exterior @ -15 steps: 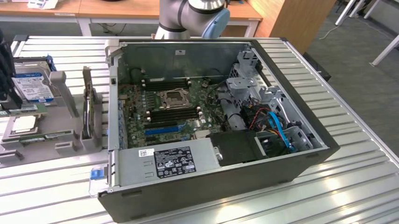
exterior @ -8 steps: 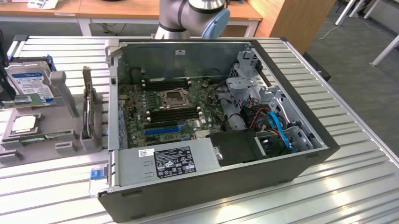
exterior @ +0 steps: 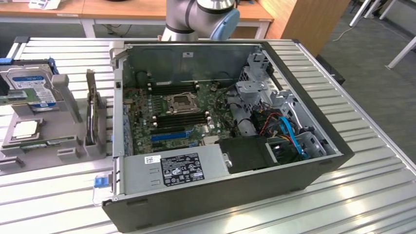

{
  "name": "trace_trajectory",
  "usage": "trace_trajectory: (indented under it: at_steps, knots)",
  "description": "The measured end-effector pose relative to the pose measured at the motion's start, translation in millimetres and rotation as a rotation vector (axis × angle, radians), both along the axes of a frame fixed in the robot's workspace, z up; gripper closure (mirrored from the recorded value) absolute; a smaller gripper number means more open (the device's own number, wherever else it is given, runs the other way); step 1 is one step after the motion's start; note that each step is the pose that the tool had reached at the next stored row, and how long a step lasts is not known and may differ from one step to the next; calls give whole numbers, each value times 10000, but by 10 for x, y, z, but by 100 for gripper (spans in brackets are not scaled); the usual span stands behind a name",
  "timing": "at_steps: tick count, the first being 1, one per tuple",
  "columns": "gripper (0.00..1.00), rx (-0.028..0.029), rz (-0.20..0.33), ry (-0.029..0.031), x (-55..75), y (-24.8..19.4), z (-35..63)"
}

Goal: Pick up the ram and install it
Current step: 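Pick up the ram and move it above insertion slot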

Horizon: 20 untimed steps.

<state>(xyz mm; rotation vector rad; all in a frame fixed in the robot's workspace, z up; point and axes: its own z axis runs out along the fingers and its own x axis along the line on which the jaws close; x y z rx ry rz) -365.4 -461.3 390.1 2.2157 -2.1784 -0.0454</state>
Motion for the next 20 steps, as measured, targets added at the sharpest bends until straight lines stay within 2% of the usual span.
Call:
trace_trajectory:
  at_steps: [11,20]
  knots:
    - [89,-8,0,-1,0,0,219]
    - [89,-11,0,3,9,0,226]
